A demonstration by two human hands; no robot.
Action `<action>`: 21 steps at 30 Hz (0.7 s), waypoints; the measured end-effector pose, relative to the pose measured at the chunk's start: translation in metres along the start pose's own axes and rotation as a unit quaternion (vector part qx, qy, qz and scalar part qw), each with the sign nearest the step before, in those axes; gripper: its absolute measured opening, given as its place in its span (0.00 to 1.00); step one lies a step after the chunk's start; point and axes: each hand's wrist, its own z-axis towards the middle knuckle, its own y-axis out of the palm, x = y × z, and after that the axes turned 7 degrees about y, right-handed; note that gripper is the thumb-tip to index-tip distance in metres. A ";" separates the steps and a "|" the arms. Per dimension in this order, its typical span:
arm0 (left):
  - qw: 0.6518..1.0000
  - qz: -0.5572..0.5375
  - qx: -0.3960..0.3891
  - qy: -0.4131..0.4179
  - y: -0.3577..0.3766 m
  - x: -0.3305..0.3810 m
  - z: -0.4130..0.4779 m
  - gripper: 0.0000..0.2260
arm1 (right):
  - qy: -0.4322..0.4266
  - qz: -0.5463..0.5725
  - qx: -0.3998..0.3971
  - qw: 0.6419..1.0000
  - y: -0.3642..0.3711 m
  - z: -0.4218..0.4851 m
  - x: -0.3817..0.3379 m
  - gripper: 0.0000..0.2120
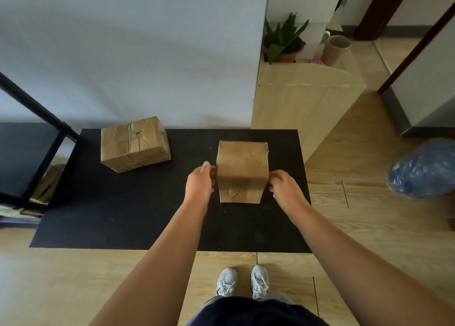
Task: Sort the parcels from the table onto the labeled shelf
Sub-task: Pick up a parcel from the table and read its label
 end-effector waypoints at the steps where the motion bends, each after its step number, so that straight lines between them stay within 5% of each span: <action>1: 1.000 -0.010 0.001 0.008 -0.001 0.004 0.000 0.16 | 0.003 0.025 0.020 0.999 -0.002 0.000 -0.002 0.17; 8: 0.986 0.121 -0.057 0.103 0.007 0.006 -0.010 0.22 | -0.024 -0.009 0.015 1.000 -0.006 -0.006 -0.020 0.22; 21: 0.978 0.112 -0.035 0.172 0.009 -0.003 -0.025 0.21 | -0.117 -0.089 0.060 0.987 -0.010 -0.011 -0.022 0.19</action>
